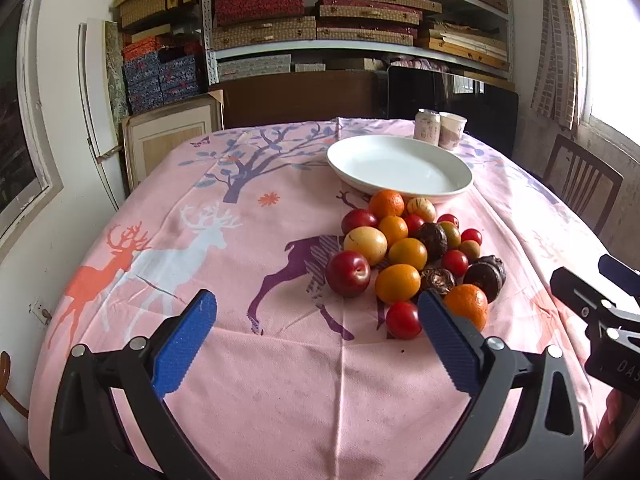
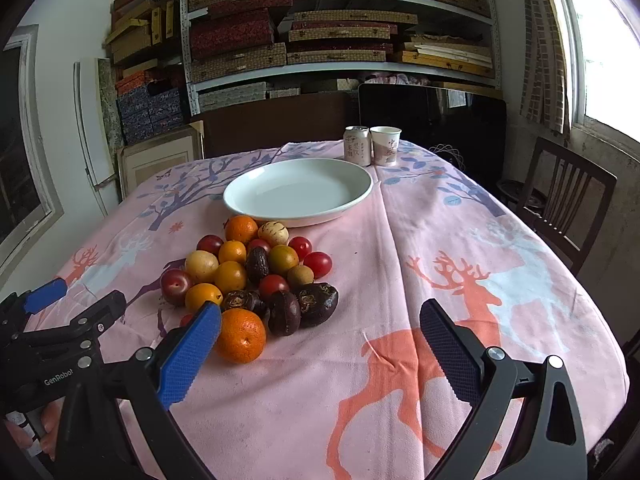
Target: Organize fruits
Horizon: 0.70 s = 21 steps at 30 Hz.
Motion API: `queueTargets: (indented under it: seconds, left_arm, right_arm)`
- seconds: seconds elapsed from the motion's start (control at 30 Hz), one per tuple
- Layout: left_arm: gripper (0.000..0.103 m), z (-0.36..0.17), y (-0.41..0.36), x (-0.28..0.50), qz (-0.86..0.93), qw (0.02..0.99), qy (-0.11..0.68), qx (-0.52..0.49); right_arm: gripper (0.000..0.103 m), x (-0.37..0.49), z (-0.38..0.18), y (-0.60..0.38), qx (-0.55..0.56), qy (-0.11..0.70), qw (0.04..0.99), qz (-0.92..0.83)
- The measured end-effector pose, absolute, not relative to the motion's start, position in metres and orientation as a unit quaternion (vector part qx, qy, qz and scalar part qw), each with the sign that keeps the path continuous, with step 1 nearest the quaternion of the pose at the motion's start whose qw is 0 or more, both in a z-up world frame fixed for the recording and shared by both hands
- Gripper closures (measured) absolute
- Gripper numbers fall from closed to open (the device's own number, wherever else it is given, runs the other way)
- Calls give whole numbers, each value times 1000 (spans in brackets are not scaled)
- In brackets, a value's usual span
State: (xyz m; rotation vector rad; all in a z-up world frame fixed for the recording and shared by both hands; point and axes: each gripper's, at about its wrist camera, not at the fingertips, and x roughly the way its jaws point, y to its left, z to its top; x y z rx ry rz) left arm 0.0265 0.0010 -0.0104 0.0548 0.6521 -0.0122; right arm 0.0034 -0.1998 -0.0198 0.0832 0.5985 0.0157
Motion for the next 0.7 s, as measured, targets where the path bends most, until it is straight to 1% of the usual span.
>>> queueTargets:
  seconds: [0.37, 0.7]
  left_arm:
    - [4, -25, 2, 39, -8, 936, 351, 36]
    - [4, -29, -4, 34, -22, 934, 352, 54]
  right_arm:
    - [3, 14, -32, -207, 53, 325, 944, 7]
    - [3, 14, -35, -218, 65, 333, 941, -6]
